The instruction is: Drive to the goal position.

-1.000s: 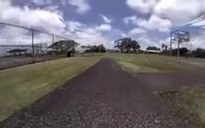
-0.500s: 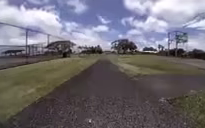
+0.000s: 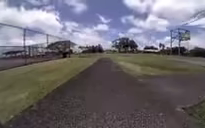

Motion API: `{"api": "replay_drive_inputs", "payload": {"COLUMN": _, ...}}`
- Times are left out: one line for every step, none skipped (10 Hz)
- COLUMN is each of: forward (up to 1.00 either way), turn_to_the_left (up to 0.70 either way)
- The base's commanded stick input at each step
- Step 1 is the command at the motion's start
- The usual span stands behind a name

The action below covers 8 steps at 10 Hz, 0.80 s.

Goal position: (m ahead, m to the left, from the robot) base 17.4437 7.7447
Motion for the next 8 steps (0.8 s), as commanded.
{"api": "replay_drive_inputs", "payload": {"forward": 0.70, "turn_to_the_left": -0.03}}
{"api": "replay_drive_inputs", "payload": {"forward": 0.70, "turn_to_the_left": -0.14}}
{"api": "replay_drive_inputs", "payload": {"forward": 0.70, "turn_to_the_left": -0.24}}
{"api": "replay_drive_inputs", "payload": {"forward": 0.70, "turn_to_the_left": -0.16}}
{"api": "replay_drive_inputs", "payload": {"forward": 0.70, "turn_to_the_left": -0.06}}
{"api": "replay_drive_inputs", "payload": {"forward": 0.70, "turn_to_the_left": 0.00}}
{"api": "replay_drive_inputs", "payload": {"forward": 0.70, "turn_to_the_left": -0.02}}
{"api": "replay_drive_inputs", "payload": {"forward": 0.70, "turn_to_the_left": -0.16}}
